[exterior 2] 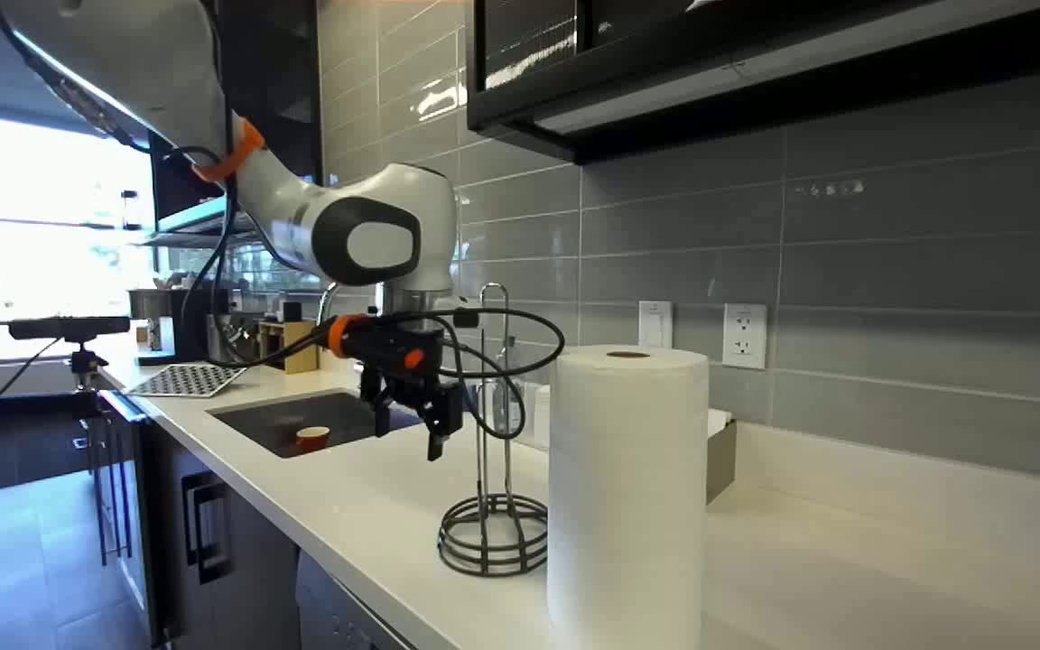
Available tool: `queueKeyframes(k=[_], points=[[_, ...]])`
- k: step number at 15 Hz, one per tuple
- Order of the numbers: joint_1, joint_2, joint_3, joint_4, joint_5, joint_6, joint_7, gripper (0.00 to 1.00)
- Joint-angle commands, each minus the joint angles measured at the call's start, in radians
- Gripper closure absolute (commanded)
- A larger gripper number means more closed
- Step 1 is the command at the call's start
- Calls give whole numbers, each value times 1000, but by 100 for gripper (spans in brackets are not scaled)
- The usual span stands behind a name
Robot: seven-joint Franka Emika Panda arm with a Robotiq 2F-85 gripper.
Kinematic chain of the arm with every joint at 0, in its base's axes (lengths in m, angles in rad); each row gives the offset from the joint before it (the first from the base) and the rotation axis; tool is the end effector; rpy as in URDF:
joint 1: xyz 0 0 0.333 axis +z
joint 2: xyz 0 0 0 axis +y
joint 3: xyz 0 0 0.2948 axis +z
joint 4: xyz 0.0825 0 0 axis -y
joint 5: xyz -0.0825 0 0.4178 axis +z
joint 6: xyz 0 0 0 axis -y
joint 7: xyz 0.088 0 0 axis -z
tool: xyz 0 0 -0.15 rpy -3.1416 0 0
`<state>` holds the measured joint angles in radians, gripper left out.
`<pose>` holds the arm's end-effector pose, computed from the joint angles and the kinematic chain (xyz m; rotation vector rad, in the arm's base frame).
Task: Put the paper towel roll on the metal holder
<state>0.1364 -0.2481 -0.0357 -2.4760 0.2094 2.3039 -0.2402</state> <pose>0.4849 0.0607 0.3072 -2.9590 -0.3075 -0.1290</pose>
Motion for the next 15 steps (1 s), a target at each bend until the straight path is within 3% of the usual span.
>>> queueKeyframes(k=[1, 6, 15], points=[[-14, 0, 14, 1, 4, -3, -2, 0], [-15, -12, 17, 4, 0, -18, 2, 0], [-37, -170, 82, 43, -127, -256, 179, 0]])
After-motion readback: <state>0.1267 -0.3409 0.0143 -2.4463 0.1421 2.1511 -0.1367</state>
